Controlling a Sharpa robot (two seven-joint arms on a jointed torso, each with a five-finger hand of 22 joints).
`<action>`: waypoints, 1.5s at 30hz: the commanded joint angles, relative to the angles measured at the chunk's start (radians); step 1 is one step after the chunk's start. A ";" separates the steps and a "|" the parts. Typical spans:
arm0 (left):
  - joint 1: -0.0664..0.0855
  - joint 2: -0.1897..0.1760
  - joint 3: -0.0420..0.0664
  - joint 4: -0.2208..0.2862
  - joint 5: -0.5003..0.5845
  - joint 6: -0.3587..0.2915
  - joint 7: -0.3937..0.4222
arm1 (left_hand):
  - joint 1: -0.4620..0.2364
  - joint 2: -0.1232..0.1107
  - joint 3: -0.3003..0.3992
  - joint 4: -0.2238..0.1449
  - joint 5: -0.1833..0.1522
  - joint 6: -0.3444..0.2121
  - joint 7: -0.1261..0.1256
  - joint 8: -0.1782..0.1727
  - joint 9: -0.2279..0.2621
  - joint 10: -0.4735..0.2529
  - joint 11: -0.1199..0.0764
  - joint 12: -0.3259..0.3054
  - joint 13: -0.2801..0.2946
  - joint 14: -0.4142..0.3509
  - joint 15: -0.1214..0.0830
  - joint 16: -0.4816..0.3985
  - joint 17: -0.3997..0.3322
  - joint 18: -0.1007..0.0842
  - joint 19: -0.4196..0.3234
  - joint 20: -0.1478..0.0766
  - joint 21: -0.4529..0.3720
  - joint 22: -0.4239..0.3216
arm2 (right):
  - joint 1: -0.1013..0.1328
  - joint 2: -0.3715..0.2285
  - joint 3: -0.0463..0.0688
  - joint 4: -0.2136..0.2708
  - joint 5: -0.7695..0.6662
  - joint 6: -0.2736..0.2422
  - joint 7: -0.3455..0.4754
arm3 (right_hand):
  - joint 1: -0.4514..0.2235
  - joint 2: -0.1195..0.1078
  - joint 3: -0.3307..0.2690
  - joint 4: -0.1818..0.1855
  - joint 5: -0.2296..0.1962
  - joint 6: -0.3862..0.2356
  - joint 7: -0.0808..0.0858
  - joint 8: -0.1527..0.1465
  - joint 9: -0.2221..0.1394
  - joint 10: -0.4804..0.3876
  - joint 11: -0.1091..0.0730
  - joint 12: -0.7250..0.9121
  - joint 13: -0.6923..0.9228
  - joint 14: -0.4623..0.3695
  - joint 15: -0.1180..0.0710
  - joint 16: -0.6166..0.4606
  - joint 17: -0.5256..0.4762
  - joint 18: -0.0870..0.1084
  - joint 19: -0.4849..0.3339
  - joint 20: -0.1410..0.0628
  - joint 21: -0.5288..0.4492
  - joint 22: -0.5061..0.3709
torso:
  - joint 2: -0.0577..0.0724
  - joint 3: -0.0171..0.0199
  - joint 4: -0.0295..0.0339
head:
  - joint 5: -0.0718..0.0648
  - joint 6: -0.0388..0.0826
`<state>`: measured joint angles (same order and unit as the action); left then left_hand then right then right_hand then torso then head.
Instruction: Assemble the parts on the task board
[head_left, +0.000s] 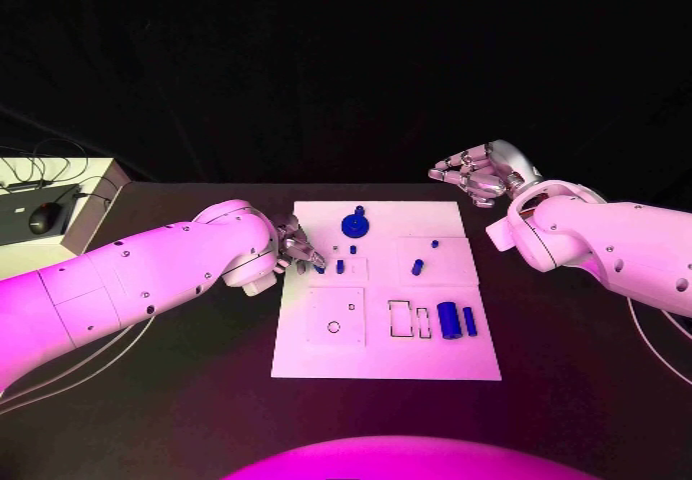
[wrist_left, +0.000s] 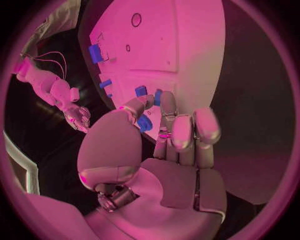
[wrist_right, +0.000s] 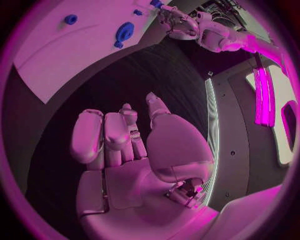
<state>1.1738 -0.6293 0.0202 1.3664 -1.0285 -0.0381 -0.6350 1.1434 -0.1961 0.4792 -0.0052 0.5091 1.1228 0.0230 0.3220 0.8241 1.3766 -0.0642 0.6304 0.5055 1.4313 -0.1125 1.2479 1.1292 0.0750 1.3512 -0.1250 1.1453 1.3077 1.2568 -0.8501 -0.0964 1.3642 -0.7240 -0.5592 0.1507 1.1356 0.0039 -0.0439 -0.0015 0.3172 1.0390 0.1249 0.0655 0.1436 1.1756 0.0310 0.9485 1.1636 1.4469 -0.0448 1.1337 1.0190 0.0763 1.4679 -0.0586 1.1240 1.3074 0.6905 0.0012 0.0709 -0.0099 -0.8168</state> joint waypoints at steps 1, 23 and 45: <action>-0.005 0.004 -0.003 0.005 0.005 0.031 -0.001 | 0.016 0.011 0.045 -0.041 0.008 0.051 -0.044 0.005 0.009 0.027 -0.018 -0.003 -0.002 0.003 0.000 0.008 0.002 -0.018 0.008 0.001 0.005 0.019 | 0.000 0.001 0.000 0.000 -0.006 0.000 0.009 | 0.002 0.011 -0.001 -0.006 0.005 0.000 0.009 0.002 -0.001 -0.007 -0.002 0.004 -0.001 -0.005 -0.002 -0.001 0.001 0.004 0.037 -0.001 -0.003 0.156 | 0.000 0.0000 0.0003 | 0.000 -0.001; -0.005 -0.002 0.000 0.006 -0.004 0.033 -0.015 | 0.007 0.013 0.062 -0.067 0.032 0.060 -0.045 0.007 0.019 0.042 -0.021 -0.010 -0.013 0.005 -0.002 0.016 0.008 -0.020 0.012 -0.001 0.015 0.024 | 0.000 0.000 0.000 -0.001 -0.006 0.000 0.009 | 0.002 0.011 -0.001 -0.006 0.005 0.000 0.009 0.002 -0.001 -0.007 -0.002 0.004 -0.001 -0.005 -0.002 -0.001 0.001 0.004 0.037 -0.001 -0.003 0.156 | -0.001 0.0009 -0.0007 | 0.002 -0.003; -0.005 -0.010 0.002 0.013 -0.027 0.037 -0.022 | 0.003 0.012 0.069 -0.076 0.045 0.062 -0.046 0.010 0.024 0.047 -0.021 -0.009 -0.016 0.006 -0.002 0.021 0.013 -0.020 0.015 -0.001 0.020 0.026 | 0.000 -0.001 0.000 -0.001 -0.006 0.000 0.009 | 0.000 0.010 -0.003 -0.004 0.006 -0.001 0.008 0.002 -0.001 -0.007 -0.002 0.004 -0.002 -0.005 -0.002 -0.001 0.001 0.004 0.037 -0.001 -0.003 0.156 | 0.001 0.0005 -0.0006 | 0.002 -0.003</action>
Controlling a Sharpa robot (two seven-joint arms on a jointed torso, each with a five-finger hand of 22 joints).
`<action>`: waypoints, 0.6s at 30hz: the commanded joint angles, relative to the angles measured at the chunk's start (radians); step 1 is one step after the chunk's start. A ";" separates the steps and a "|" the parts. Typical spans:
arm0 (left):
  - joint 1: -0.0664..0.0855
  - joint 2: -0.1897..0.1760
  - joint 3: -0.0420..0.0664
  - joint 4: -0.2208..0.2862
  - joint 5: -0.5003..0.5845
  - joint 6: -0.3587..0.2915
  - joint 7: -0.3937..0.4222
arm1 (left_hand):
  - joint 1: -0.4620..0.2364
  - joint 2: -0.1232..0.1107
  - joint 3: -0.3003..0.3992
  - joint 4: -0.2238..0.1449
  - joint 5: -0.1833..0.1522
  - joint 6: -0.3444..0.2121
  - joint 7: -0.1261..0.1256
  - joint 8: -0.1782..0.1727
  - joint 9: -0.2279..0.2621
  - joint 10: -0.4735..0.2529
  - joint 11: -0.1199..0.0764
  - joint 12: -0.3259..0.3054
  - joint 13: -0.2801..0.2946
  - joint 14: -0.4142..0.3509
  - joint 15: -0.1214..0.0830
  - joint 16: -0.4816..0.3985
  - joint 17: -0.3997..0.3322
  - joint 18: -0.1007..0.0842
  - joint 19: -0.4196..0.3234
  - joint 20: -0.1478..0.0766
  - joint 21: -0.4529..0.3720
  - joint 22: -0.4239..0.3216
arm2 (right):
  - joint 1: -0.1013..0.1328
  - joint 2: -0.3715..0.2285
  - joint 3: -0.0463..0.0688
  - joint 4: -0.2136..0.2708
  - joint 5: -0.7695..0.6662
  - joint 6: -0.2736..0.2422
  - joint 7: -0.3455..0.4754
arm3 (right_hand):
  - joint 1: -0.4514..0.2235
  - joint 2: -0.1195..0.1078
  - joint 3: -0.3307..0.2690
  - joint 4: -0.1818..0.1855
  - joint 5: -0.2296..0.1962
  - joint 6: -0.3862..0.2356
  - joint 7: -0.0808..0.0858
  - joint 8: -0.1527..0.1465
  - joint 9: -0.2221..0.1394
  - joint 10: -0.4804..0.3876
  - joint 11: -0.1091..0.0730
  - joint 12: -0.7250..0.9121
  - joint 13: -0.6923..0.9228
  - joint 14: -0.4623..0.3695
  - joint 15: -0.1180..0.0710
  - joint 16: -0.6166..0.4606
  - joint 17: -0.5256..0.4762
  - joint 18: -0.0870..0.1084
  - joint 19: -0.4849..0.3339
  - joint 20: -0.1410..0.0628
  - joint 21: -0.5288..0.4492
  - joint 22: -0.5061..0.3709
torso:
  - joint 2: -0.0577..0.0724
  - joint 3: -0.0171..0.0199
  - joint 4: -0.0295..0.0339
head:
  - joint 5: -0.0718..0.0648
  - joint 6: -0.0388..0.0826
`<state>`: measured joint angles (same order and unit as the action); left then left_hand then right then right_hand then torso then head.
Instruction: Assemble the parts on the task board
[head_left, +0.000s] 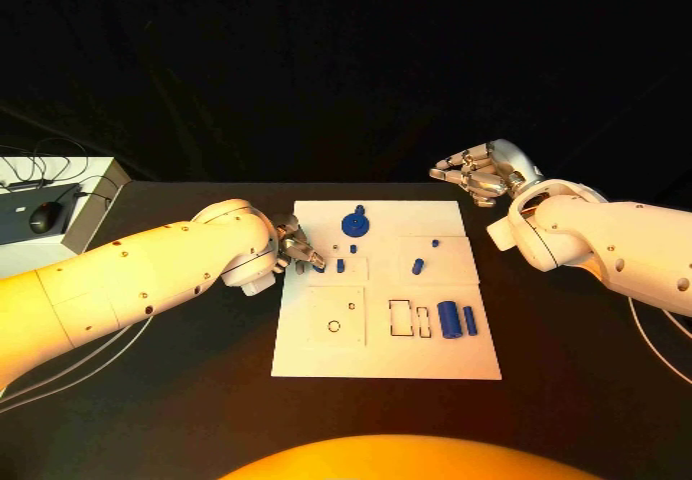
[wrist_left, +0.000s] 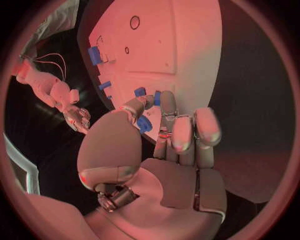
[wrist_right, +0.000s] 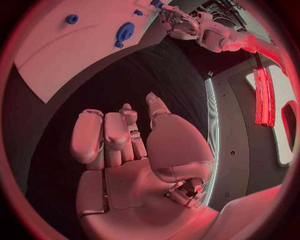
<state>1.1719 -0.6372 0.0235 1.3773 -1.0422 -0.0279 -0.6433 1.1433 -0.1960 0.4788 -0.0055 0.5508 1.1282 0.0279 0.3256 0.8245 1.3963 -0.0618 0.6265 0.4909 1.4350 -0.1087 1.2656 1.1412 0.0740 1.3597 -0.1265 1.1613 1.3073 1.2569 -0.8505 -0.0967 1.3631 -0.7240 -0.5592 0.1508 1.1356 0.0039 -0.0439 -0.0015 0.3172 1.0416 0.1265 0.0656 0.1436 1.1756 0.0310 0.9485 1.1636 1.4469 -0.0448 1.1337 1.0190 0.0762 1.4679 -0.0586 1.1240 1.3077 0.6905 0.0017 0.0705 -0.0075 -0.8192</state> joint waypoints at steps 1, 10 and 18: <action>-0.003 -0.002 -0.002 0.002 -0.013 0.027 -0.013 | 0.003 0.012 0.070 -0.076 0.003 0.057 -0.050 0.006 0.024 0.027 -0.024 -0.006 -0.001 0.002 -0.006 0.003 0.001 -0.019 0.006 0.001 0.004 0.027 | 0.000 0.000 0.001 0.000 -0.006 0.000 0.008 | 0.000 0.010 -0.003 -0.004 0.006 -0.003 0.007 0.002 -0.001 -0.007 -0.002 0.004 -0.002 -0.005 -0.002 -0.001 0.001 0.004 0.037 -0.001 -0.003 0.156 | 0.001 -0.0001 -0.0002 | 0.000 0.000; -0.003 -0.001 -0.002 0.007 0.003 0.024 -0.010 | -0.003 0.015 0.057 -0.070 -0.001 0.055 -0.051 0.003 0.023 0.025 -0.023 -0.006 -0.003 0.000 -0.005 0.000 -0.005 -0.018 0.002 0.002 -0.002 0.023 | 0.000 -0.001 0.001 0.001 -0.006 -0.001 0.008 | 0.000 0.010 -0.003 -0.004 0.006 -0.003 0.007 0.002 -0.001 -0.007 -0.002 0.004 -0.002 -0.005 -0.002 -0.001 0.001 0.004 0.037 -0.001 -0.003 0.156 | 0.000 0.0003 -0.0004 | 0.000 -0.001; -0.002 -0.001 -0.001 0.007 0.024 0.025 -0.007 | 0.006 0.033 -0.070 -0.029 -0.017 0.067 -0.062 -0.008 0.011 0.026 -0.025 -0.002 -0.005 0.000 -0.006 -0.002 -0.009 -0.020 0.002 0.001 -0.006 0.019 | 0.000 -0.002 0.001 0.002 -0.006 -0.001 0.008 | 0.002 0.010 -0.002 -0.005 0.006 -0.003 0.007 0.002 -0.001 -0.008 -0.002 0.002 -0.003 -0.005 -0.002 -0.002 0.001 0.004 0.037 -0.001 -0.002 0.156 | -0.001 0.0005 -0.0001 | 0.000 -0.001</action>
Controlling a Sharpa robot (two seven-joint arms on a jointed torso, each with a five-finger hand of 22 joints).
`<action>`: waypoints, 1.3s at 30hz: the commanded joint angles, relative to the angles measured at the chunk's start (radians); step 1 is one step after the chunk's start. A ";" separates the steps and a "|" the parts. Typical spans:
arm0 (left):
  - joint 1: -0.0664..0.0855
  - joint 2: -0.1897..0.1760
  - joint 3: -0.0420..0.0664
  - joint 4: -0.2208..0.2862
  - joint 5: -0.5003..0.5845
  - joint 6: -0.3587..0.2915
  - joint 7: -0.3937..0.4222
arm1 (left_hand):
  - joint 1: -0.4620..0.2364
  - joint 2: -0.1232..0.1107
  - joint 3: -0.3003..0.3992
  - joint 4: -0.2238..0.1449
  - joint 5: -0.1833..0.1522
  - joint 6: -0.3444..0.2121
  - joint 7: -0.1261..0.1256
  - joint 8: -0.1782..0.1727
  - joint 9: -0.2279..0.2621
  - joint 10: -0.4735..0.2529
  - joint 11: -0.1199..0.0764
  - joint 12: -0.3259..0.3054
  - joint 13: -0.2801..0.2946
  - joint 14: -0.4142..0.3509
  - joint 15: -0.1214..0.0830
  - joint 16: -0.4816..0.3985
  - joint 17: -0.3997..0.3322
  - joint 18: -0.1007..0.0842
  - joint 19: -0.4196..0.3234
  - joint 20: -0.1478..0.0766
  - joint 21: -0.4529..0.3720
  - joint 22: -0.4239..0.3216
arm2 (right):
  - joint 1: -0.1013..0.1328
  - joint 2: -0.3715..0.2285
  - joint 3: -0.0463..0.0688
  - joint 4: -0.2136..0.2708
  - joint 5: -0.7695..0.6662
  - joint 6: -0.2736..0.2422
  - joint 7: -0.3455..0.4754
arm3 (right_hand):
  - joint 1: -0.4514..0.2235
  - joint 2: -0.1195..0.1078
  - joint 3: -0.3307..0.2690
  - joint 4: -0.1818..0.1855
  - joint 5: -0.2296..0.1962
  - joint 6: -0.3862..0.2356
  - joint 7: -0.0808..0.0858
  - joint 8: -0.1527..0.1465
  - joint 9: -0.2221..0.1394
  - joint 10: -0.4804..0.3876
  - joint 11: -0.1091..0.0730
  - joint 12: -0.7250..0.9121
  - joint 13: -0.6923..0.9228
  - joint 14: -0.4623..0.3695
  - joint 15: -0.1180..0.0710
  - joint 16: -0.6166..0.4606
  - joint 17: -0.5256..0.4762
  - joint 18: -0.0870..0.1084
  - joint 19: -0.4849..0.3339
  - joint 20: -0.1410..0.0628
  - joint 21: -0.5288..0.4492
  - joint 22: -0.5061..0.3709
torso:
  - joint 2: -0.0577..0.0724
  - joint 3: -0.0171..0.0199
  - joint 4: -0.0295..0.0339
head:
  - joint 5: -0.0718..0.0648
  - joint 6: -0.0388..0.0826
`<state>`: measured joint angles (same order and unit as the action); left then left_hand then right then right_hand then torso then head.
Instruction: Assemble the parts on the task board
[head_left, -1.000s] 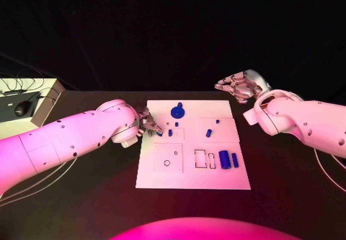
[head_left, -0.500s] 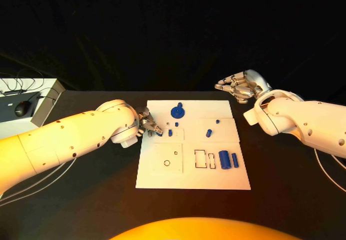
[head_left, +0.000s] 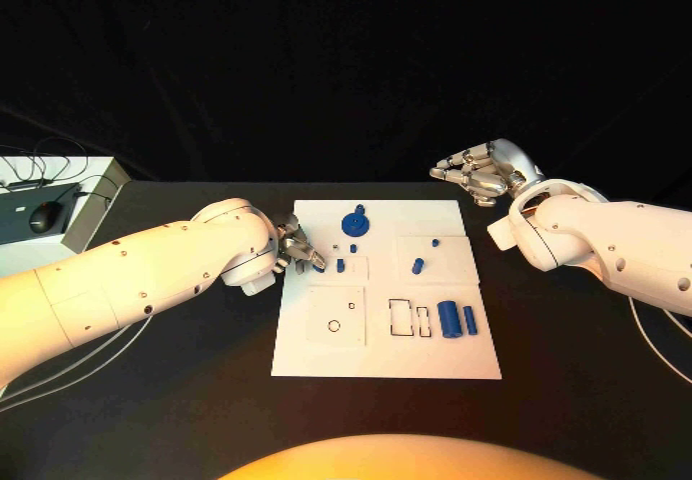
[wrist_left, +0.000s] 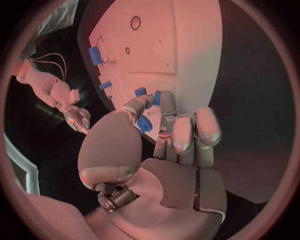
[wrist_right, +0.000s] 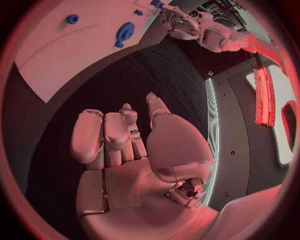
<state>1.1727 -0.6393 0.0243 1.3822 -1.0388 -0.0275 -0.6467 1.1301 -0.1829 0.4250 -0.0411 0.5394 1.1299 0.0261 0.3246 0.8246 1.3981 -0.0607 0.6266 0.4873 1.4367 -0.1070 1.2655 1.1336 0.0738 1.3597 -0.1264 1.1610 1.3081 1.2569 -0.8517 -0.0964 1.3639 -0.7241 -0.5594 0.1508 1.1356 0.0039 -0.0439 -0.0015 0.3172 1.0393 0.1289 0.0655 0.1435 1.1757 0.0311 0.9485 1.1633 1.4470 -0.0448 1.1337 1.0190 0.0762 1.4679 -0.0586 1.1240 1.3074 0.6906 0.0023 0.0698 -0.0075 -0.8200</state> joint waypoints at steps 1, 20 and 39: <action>-0.003 0.002 -0.002 0.002 0.022 0.024 -0.003 | 0.020 0.021 -0.035 0.015 -0.007 0.068 -0.062 -0.008 0.009 0.024 -0.027 -0.002 -0.001 -0.001 -0.008 -0.002 -0.002 -0.020 0.002 0.001 -0.007 0.018 | 0.000 0.000 0.001 0.001 -0.006 -0.001 0.008 | 0.002 0.010 -0.002 -0.005 0.006 -0.001 0.005 0.002 -0.001 -0.008 -0.002 0.002 -0.002 -0.005 -0.002 -0.002 0.001 0.004 0.037 -0.001 -0.002 0.157 | 0.000 -0.0001 0.0005 | 0.000 0.000; -0.003 0.004 -0.002 -0.001 0.028 0.004 0.005 | 0.039 0.024 -0.094 0.054 -0.009 0.073 -0.064 -0.013 0.007 0.023 -0.027 0.002 -0.004 -0.002 -0.009 -0.001 -0.003 -0.022 0.002 -0.001 -0.006 0.017 | 0.001 0.000 0.001 0.001 -0.006 -0.002 0.008 | 0.002 0.010 -0.002 -0.005 0.006 -0.001 0.005 0.002 -0.001 -0.008 -0.002 0.002 -0.002 -0.005 -0.002 -0.002 0.001 0.004 0.037 -0.001 -0.002 0.157 | 0.000 -0.0005 0.0004 | -0.002 -0.001; -0.003 0.005 -0.002 -0.007 0.035 -0.006 0.009 | 0.062 0.070 -0.340 0.134 -0.015 0.082 -0.070 -0.011 0.013 0.019 -0.028 0.011 -0.006 -0.002 -0.010 -0.001 -0.003 -0.022 0.002 -0.002 -0.008 0.016 | 0.001 -0.001 0.001 0.001 -0.006 -0.003 0.008 | 0.002 0.010 -0.002 -0.005 0.006 -0.001 0.005 0.002 -0.001 -0.008 -0.002 0.002 -0.002 -0.005 -0.002 -0.002 0.001 0.004 0.037 -0.001 -0.002 0.157 | 0.000 -0.0003 0.0007 | -0.002 0.000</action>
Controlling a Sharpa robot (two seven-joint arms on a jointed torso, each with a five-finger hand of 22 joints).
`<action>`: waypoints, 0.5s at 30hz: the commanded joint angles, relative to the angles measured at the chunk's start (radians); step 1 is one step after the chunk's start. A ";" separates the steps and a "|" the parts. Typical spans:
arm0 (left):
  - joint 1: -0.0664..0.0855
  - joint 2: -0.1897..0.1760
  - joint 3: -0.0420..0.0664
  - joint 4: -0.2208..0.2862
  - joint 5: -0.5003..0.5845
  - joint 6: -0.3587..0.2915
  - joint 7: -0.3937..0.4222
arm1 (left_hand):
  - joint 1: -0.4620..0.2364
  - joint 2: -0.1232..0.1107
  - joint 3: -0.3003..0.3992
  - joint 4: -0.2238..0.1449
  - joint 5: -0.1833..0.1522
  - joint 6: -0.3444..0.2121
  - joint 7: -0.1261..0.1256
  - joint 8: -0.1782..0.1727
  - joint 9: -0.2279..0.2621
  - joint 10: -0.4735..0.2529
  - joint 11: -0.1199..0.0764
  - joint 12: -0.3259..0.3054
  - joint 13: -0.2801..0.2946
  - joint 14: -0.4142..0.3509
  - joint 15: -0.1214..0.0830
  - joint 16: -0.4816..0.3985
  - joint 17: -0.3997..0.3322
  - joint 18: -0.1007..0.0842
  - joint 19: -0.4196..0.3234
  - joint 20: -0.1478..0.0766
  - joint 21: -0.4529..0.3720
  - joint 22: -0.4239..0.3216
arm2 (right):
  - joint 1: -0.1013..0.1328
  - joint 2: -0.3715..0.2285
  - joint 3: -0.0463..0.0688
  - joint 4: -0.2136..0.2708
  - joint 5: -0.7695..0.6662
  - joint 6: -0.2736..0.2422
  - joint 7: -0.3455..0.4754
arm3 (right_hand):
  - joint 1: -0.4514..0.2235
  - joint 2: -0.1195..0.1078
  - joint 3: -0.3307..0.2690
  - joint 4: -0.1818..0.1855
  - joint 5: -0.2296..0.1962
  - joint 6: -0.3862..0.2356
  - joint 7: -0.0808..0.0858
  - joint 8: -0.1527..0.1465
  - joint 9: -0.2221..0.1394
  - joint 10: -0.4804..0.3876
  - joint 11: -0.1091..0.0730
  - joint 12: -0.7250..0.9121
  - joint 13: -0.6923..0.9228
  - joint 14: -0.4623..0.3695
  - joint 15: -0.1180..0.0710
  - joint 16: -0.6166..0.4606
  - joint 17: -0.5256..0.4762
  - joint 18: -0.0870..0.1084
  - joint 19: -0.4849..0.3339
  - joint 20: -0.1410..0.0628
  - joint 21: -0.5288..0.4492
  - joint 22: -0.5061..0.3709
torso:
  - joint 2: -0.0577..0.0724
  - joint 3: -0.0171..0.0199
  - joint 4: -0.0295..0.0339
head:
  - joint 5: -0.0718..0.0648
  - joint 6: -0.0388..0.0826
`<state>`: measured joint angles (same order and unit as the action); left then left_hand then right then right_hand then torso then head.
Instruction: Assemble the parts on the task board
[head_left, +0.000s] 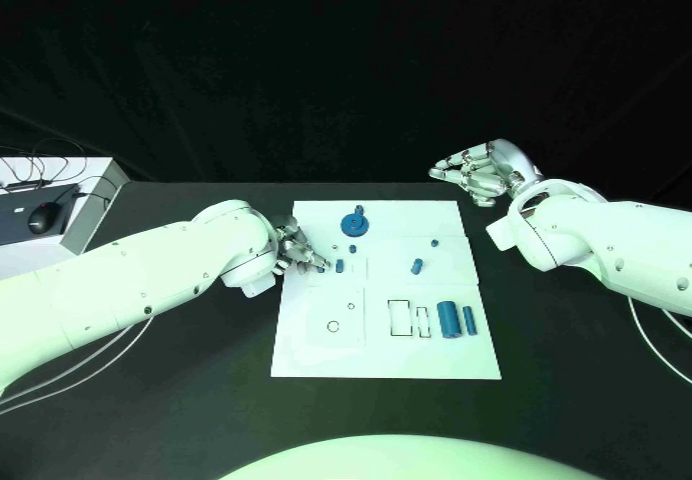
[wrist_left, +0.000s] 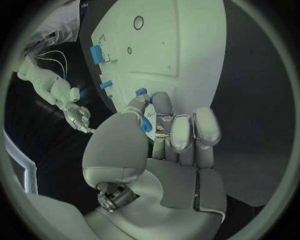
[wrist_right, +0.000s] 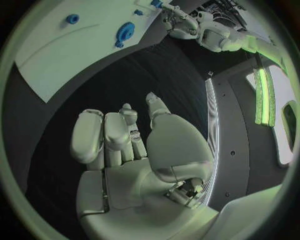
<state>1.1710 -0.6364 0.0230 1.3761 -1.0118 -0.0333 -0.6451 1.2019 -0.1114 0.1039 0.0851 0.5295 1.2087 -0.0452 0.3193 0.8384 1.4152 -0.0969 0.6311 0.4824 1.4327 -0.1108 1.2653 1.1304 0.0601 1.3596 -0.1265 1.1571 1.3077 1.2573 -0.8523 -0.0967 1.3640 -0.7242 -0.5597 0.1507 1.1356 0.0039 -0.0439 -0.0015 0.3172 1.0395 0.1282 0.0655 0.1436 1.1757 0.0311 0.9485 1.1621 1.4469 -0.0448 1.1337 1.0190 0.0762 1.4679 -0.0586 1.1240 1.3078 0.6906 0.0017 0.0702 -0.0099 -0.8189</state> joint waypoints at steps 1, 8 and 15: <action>-0.001 0.002 0.000 -0.001 0.008 0.000 0.008 | -0.007 0.000 -0.025 0.010 -0.006 0.003 0.002 -0.006 -0.001 0.002 0.008 0.006 -0.002 0.002 -0.006 0.000 0.001 -0.008 0.002 -0.002 -0.004 0.017 | 0.000 0.000 0.001 0.001 -0.006 -0.003 0.009 | 0.002 0.010 -0.002 -0.005 0.006 -0.001 0.005 0.002 -0.001 -0.008 -0.002 0.002 -0.001 -0.005 -0.002 -0.002 0.001 0.004 0.037 -0.001 -0.002 0.156 | 0.000 0.0003 0.0003 | 0.000 -0.001; -0.001 0.002 0.000 -0.004 0.010 0.000 0.008 | -0.005 0.001 -0.030 0.012 -0.006 0.004 0.002 -0.006 -0.001 0.002 0.008 0.006 -0.002 0.001 -0.006 -0.001 0.000 -0.008 0.002 -0.001 -0.004 0.017 | 0.000 -0.001 0.001 0.001 -0.006 -0.003 0.009 | 0.002 0.010 -0.002 -0.005 0.006 -0.001 0.005 0.002 -0.001 -0.008 -0.002 0.002 -0.001 -0.005 -0.002 -0.002 0.001 0.004 0.037 -0.001 -0.002 0.156 | 0.000 0.0000 0.0001 | -0.001 -0.001; -0.001 0.001 0.000 -0.005 0.011 0.001 0.008 | -0.001 0.002 -0.051 0.023 -0.008 0.005 0.001 -0.005 0.001 0.001 0.008 0.008 -0.002 0.002 -0.006 0.000 0.002 -0.008 0.002 -0.001 -0.004 0.017 | 0.000 -0.001 0.001 0.001 -0.006 -0.004 0.009 | 0.002 0.010 -0.002 -0.005 0.006 -0.001 0.005 0.002 -0.001 -0.008 -0.002 0.002 -0.001 -0.005 -0.002 -0.002 0.001 0.004 0.037 -0.001 -0.002 0.156 | 0.001 -0.0007 0.0001 | -0.001 0.000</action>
<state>1.1706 -0.6366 0.0229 1.3711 -1.0066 -0.0346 -0.6451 1.2023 -0.1110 0.0543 0.1087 0.5265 1.2136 -0.0507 0.3191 0.8384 1.4176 -0.0946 0.6352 0.4819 1.4327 -0.1108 1.2653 1.1305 0.0602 1.3596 -0.1265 1.1571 1.3076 1.2573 -0.8531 -0.0965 1.3640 -0.7242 -0.5602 0.1508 1.1356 0.0039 -0.0439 -0.0015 0.3172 1.0382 0.1266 0.0655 0.1436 1.1757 0.0311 0.9485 1.1621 1.4469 -0.0448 1.1337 1.0190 0.0762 1.4679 -0.0586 1.1240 1.3075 0.6907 0.0018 0.0702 -0.0106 -0.8193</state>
